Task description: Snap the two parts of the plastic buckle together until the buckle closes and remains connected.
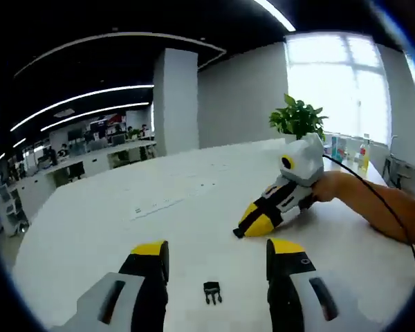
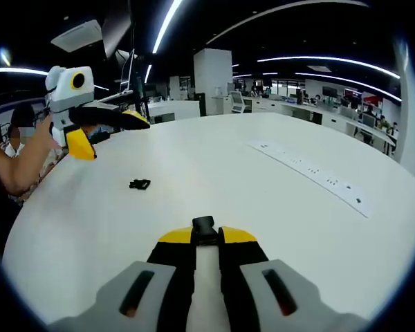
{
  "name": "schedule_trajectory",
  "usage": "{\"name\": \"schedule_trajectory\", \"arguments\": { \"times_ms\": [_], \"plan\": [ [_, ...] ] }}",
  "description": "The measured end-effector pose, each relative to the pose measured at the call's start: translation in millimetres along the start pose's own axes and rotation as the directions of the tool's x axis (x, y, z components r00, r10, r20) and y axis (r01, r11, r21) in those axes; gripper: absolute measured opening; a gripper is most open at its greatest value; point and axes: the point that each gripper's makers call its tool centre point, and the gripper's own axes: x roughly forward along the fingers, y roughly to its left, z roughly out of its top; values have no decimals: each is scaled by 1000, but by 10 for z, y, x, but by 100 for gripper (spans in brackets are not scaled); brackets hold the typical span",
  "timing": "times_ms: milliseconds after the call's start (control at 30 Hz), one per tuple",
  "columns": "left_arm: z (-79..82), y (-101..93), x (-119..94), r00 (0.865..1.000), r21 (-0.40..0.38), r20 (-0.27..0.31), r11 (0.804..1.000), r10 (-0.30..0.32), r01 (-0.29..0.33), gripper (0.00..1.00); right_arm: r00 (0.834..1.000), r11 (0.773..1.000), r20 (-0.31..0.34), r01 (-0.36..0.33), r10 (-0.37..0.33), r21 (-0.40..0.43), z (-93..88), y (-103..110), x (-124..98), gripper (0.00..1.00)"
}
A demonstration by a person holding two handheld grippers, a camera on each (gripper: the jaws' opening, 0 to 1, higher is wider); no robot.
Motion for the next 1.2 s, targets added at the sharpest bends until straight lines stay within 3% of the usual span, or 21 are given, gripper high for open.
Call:
{"name": "schedule_trajectory", "arguments": {
  "times_ms": [67, 100, 133, 200, 233, 267, 300, 367, 400, 433, 467, 500, 533, 567, 667, 800, 867, 967, 1067, 1133, 1200],
  "plan": [
    [-109, 1, -56, 995, 56, -76, 996, -64, 68, 47, 1000, 1000, 1, -1, 1, 1, 6, -25, 12, 11],
    [-158, 0, -47, 991, 142, -107, 985, -83, 98, 45, 1000, 1000, 1, -1, 1, 1, 8, -34, 16, 11],
    [-216, -4, -44, 983, 245, -146, 958, -114, 148, 42, 1000, 1000, 1, -1, 1, 0, 12, -52, 23, 11],
    [-358, 47, -22, 954, 307, -240, 918, -182, 252, 39, 1000, 1000, -1, 0, 0, -4, 16, -69, 30, 11],
    [-448, 105, -27, 940, 316, -305, 915, -152, 250, 36, 1000, 1000, -3, 0, 0, -5, 18, -80, 34, 11],
    [-478, 182, 1, 936, 398, -335, 883, -112, 248, 28, 1000, 1000, -4, 0, 0, -5, 22, -109, 41, 11],
    [-462, 255, 37, 935, 552, -343, 787, -85, 274, 25, 1000, 1000, -4, 0, 0, -6, 24, -124, 45, 11],
    [-418, 296, 69, 942, 600, -335, 763, -34, 241, 26, 1000, 1000, -1, 0, 0, -3, 27, -141, 50, 11],
    [-428, 339, 106, 938, 628, -347, 739, -13, 243, 27, 1000, 1000, 2, -1, 1, -2, 30, -150, 52, 11],
    [-481, 384, 127, 924, 689, -382, 671, 13, 276, 28, 1000, 1000, 3, -1, 1, -1, 33, -154, 55, 11],
    [-586, 407, 132, 902, 718, -430, 618, 33, 320, 31, 1000, 1000, 3, -1, 1, -1, 35, -155, 57, 11],
    [-664, 427, 118, 883, 705, -466, 625, 54, 334, 33, 1000, 1000, 2, 0, 0, -3, 37, -160, 59, 11],
    [-737, 410, 125, 868, 673, -495, 650, 43, 352, 34, 1000, 1000, 1, 0, 0, -4, 39, -172, 62, 11],
    [-775, 364, 137, 863, 648, -505, 667, 16, 367, 35, 1000, 1000, 0, 1, -1, -5, 40, -178, 64, 11],
    [-688, 235, 169, 888, 599, -456, 717, -61, 357, 38, 1000, 1000, -1, 1, -1, -7, 43, -182, 66, 11],
    [-706, 121, 153, 873, 571, -477, 717, -106, 399, 37, 1000, 1000, 1, 1, -1, -6, 48, -185, 67, 11],
    [-697, -21, 132, 859, 507, -481, 742, -178, 438, 37, 1000, 1000, 2, 1, -1, -5, 48, -182, 65, 11],
    [-612, -72, 115, 865, 503, -458, 742, -207, 444, 36, 1000, 1000, 3, 0, 0, -6, 47, -170, 60, 11],
    [-582, -238, 118, 845, 477, -437, 718, -307, 507, 33, 1000, 1000, 2, 2, -2, -8, 46, -149, 58, 11],
    [-628, -226, 162, 837, 498, -457, 694, -301, 521, 33, 1000, 1000, 3, 3, -3, -8, 46, -153, 57, 11],
    [-679, -192, 196, 825, 477, -480, 700, -299, 532, 31, 1000, 1000, 5, 2, -2, -7, 46, -153, 55, 11]
  ]
}}
